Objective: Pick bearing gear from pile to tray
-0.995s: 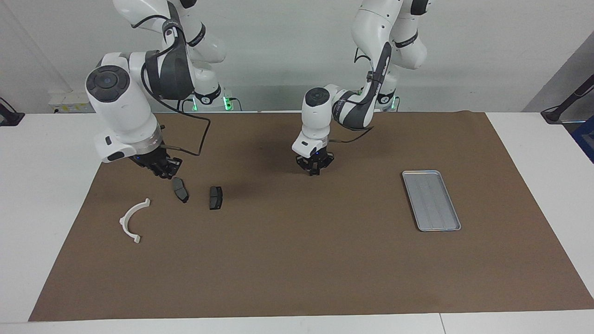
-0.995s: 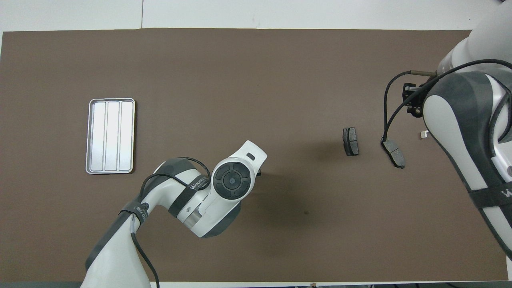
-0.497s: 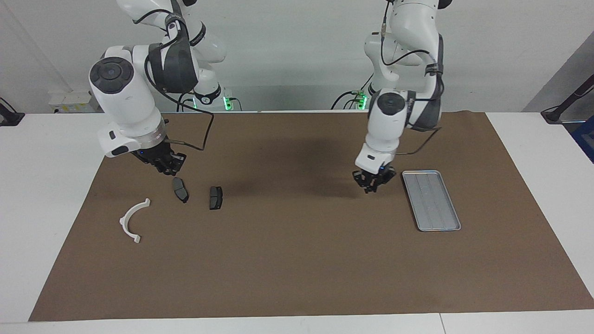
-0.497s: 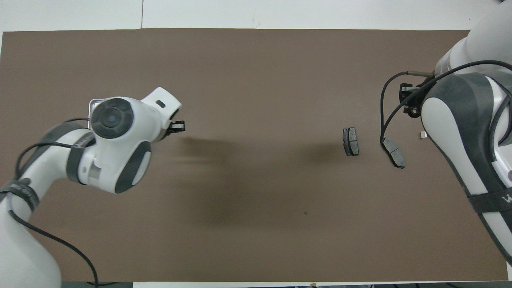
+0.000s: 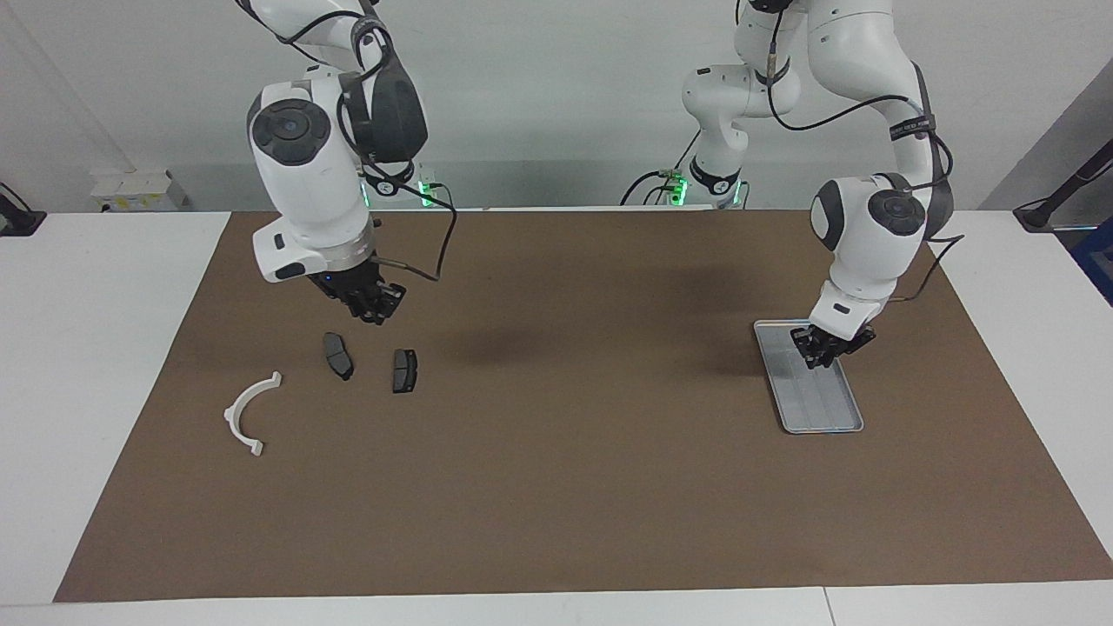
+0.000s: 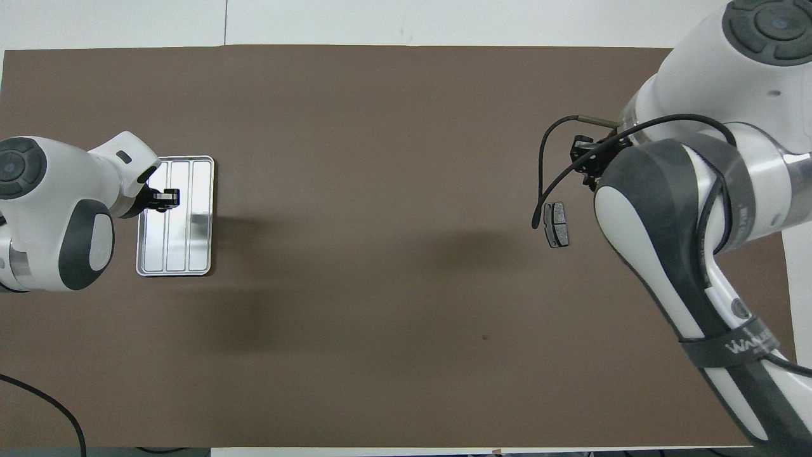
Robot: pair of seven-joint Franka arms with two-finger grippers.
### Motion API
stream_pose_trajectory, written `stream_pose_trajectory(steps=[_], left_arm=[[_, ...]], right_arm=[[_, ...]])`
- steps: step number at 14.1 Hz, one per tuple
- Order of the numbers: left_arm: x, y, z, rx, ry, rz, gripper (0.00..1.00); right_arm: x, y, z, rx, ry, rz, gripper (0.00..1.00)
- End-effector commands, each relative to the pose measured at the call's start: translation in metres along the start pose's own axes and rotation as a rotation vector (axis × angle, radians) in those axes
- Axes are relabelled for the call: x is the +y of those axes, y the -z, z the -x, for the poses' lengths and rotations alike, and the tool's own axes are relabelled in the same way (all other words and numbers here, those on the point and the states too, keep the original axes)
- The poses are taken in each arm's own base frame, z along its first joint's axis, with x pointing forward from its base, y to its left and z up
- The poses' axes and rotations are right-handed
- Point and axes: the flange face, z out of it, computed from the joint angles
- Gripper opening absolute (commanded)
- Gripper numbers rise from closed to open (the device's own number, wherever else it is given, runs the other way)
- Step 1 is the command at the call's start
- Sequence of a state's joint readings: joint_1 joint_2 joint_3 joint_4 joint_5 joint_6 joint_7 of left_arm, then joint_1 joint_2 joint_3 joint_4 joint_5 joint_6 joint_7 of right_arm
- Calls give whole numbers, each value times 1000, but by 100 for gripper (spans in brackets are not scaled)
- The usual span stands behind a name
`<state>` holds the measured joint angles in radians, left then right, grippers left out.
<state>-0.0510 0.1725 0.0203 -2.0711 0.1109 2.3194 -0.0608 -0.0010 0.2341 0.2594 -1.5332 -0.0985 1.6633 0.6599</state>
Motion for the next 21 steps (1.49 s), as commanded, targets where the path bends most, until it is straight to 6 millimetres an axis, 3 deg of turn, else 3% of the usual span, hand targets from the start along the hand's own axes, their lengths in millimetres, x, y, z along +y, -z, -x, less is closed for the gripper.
stream_pose_trajectory(steps=[1, 7, 12, 21], left_arm=[[-14, -4, 20, -30, -18, 59, 13], [-7, -15, 42, -58, -53, 113, 13], [-6, -28, 54, -51, -64, 112, 13], [-6, -45, 62, -48, -73, 110, 13]], right_arm=[[-28, 1, 18, -8, -75, -63, 0], [-104, -12, 80, 3, -176, -71, 0], [-153, -42, 129, 18, -243, -84, 0], [-200, -101, 170, 22, -293, -121, 0]])
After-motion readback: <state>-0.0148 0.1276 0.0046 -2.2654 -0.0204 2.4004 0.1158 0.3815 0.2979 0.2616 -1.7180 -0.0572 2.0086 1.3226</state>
